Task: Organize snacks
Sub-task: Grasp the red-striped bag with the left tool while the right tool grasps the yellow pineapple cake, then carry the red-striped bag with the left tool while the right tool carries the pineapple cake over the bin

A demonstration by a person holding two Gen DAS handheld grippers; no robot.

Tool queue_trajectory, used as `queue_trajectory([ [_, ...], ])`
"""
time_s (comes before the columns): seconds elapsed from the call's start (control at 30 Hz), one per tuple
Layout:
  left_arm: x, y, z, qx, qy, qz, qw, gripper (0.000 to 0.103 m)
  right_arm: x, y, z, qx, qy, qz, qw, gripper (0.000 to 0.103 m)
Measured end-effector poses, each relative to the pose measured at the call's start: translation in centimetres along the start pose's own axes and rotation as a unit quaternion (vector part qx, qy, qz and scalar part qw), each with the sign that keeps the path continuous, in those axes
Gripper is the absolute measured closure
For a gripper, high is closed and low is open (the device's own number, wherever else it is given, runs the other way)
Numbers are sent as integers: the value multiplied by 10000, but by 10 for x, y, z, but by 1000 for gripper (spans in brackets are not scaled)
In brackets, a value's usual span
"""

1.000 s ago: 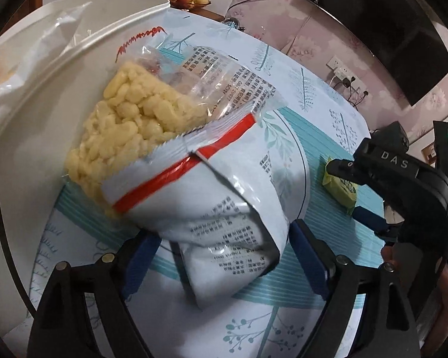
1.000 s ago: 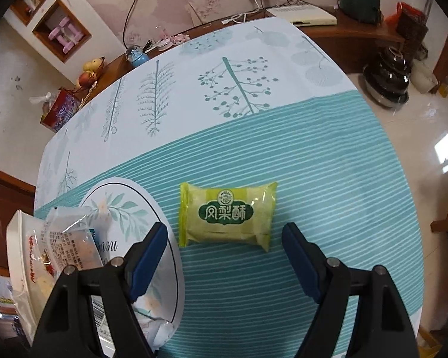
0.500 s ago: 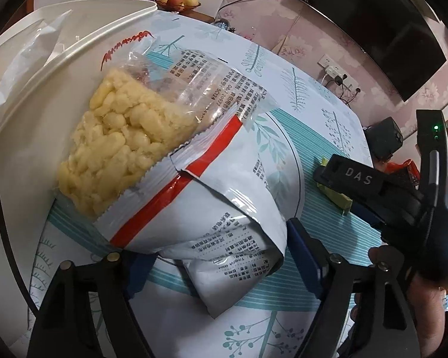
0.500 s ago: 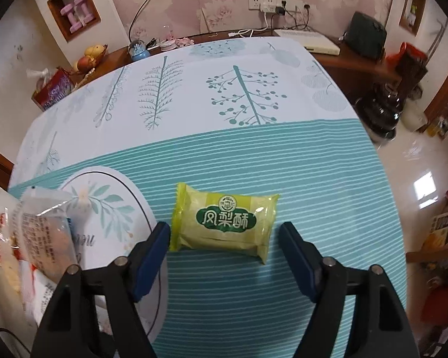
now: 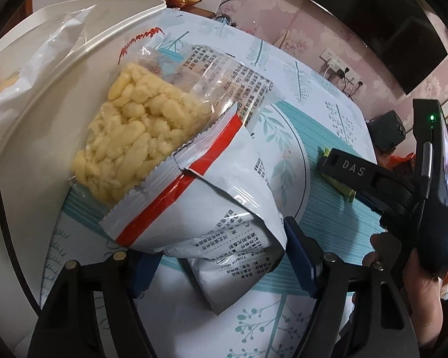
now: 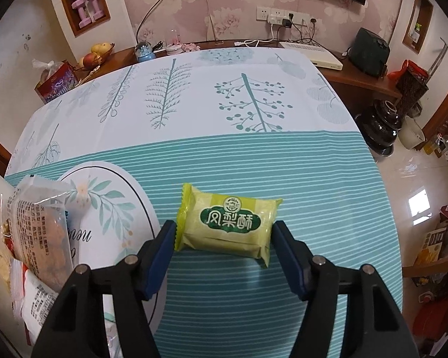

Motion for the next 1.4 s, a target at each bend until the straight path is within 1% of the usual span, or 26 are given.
queue_trajectory([
  [0.1,-3,1,3,-3,164,-27,9999,29,1,0,2,-48,-42,41,10000,42],
  [0.23,-8,2,7,1,273,-105,9996,29,-2,0,4,-63,-55,8,10000,45],
  [0.47,-20,6,19,-36,501,-146,9986,29,-17,-1,15,-8,38,-149,9999,46],
  [0.6,-27,6,33,-188,605,-107,9979,29,-26,1,25,48,144,-188,9997,46],
  [0.7,-32,3,46,-287,621,-157,9975,29,-30,3,40,75,92,-152,9998,46],
  [0.8,-32,3,66,-364,474,-205,9980,29,-32,5,58,115,-2,-138,9998,46],
  [1.1,-9,0,121,-686,-50,-339,9971,29,-36,19,105,243,-260,-123,9993,47],
  [1.23,6,6,144,-725,-231,-368,9964,29,-28,33,128,369,-467,-22,9982,47],
  [1.4,27,18,165,-620,-432,-653,9950,29,-19,58,157,569,-742,148,9955,46],
])
Point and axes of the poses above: each gripper's, at about its wrist camera, not at the fingertips, and z roughly against the way its jaws point, y to its left, x to its top, the point moved 10 cm from there along -z, roughly the way its jaws point, and after that the axes turned 7 degrees about -y, right-handed, at the moved point
